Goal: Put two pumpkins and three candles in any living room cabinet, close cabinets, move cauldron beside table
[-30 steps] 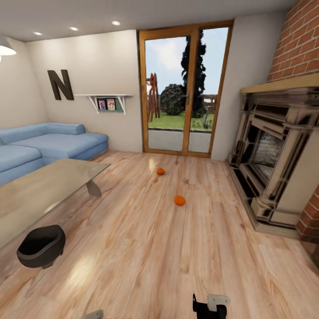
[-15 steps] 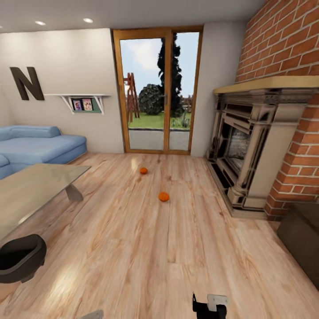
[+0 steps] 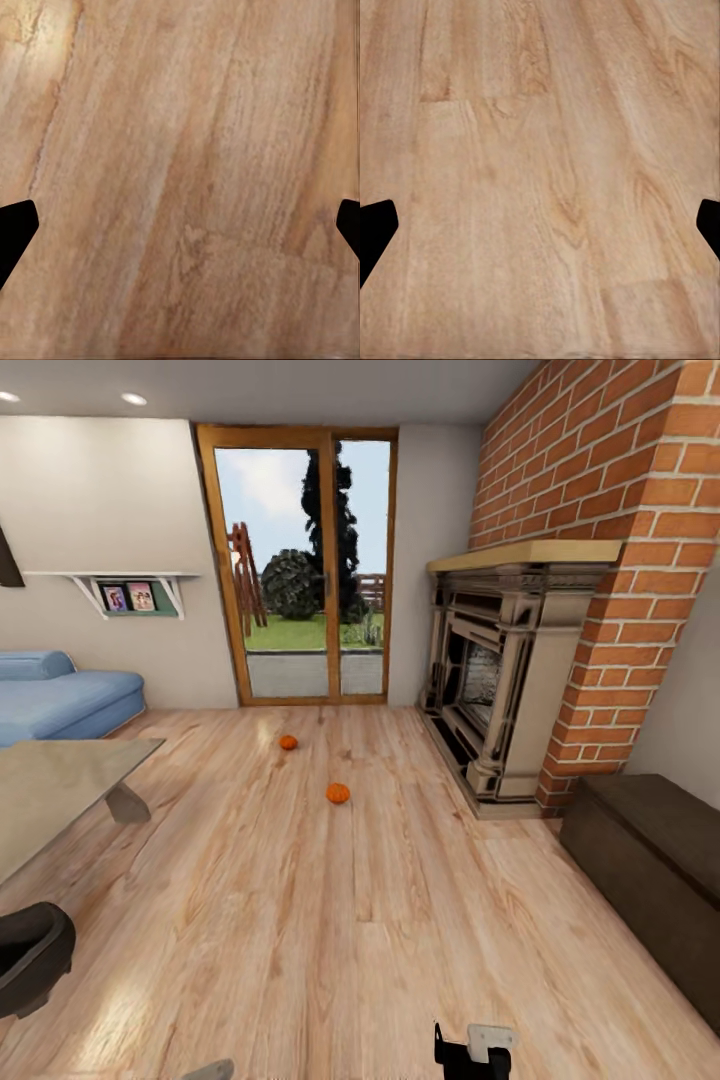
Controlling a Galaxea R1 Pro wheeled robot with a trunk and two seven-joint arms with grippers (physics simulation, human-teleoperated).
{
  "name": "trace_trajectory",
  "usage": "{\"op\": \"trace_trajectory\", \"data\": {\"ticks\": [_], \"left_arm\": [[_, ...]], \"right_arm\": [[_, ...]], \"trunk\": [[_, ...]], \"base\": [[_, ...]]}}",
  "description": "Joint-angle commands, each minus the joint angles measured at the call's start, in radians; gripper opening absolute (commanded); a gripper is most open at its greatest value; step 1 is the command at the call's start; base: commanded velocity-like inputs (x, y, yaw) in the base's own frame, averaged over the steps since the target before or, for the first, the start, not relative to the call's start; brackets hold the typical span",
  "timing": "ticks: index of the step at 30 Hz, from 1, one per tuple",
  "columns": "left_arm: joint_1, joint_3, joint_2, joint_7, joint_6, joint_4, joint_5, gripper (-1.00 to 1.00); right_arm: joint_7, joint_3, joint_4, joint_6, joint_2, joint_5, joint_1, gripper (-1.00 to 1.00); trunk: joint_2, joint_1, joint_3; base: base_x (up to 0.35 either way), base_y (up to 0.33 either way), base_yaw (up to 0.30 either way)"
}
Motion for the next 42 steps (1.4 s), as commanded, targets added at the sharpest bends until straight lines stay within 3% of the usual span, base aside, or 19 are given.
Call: {"op": "trace_trajectory", "data": {"ticks": [1,32,42], "left_arm": [[0.000,-0.009,0.000,0.003,-0.001,-0.001,0.007,1.00],[0.000,-0.009,-0.003,0.003,-0.001,-0.001,0.010,1.00],[0.000,-0.008,-0.001,0.003,-0.001,-0.001,0.029,1.00]], "right_arm": [[-0.002,0.009,0.001,-0.003,0.000,-0.010,-0.001,1.00],[-0.002,0.007,0.001,-0.004,-0.001,-0.010,-0.001,1.00],[-0.002,0.007,0.001,-0.004,-0.001,-0.010,-0.001,1.00]], "trunk": [[0.000,-0.001,-0.001],[0.000,-0.001,-0.001],[0.000,-0.001,-0.001]], "base": [[-0.166,0.042,-0.300],[-0.008,0.003,-0.300],[-0.227,0.186,-0.300]]}}
